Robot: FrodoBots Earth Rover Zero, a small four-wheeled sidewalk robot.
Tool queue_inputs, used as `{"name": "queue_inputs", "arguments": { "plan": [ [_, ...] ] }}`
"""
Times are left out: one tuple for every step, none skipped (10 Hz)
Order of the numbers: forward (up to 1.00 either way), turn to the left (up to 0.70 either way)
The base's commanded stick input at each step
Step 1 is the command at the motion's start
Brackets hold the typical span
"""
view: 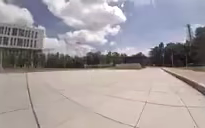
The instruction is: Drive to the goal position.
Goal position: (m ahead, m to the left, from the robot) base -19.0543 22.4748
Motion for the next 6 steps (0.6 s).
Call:
{"name": "queue_inputs", "arguments": {
  "plan": [
    [0.00,0.70],
    [0.00,0.70],
    [0.00,0.70],
    [0.00,0.70],
    [0.00,0.70],
    [0.00,0.70]
  ]
}}
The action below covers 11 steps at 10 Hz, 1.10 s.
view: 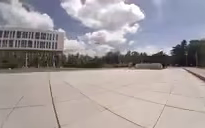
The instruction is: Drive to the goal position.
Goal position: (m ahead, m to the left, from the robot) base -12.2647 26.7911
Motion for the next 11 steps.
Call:
{"name": "queue_inputs", "arguments": {
  "plan": [
    [0.00,0.70],
    [0.00,0.70],
    [0.00,0.70],
    [0.00,0.70],
    [0.00,0.70],
    [0.00,0.70],
    [0.00,0.70],
    [0.00,0.70],
    [0.00,0.70],
    [0.00,0.70],
    [0.00,0.70]
  ]
}}
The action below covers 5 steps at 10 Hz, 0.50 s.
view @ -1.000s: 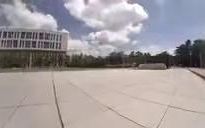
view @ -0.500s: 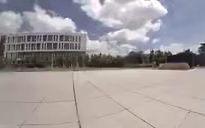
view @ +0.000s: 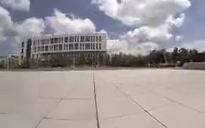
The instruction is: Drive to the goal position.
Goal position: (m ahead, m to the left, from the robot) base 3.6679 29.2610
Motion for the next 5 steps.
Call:
{"name": "queue_inputs", "arguments": {
  "plan": [
    [0.00,0.70],
    [0.00,0.70],
    [0.00,0.70],
    [0.00,0.70],
    [0.00,0.70]
  ]
}}
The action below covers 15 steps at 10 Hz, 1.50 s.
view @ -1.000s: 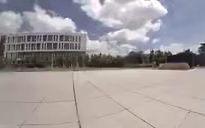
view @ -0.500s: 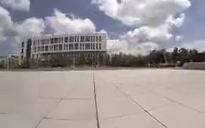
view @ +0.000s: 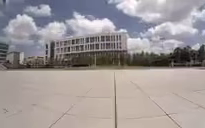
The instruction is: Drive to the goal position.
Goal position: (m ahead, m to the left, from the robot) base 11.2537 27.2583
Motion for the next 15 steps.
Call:
{"name": "queue_inputs", "arguments": {
  "plan": [
    [0.00,0.70],
    [0.00,0.70],
    [0.00,0.70],
    [0.00,0.70],
    [0.00,0.70],
    [0.00,0.70],
    [0.00,0.70],
    [0.00,0.70],
    [0.00,0.70],
    [0.00,0.70],
    [0.00,0.70],
    [0.00,0.53],
    [0.00,0.00],
    [0.00,0.00],
    [0.24,0.00]
  ]
}}
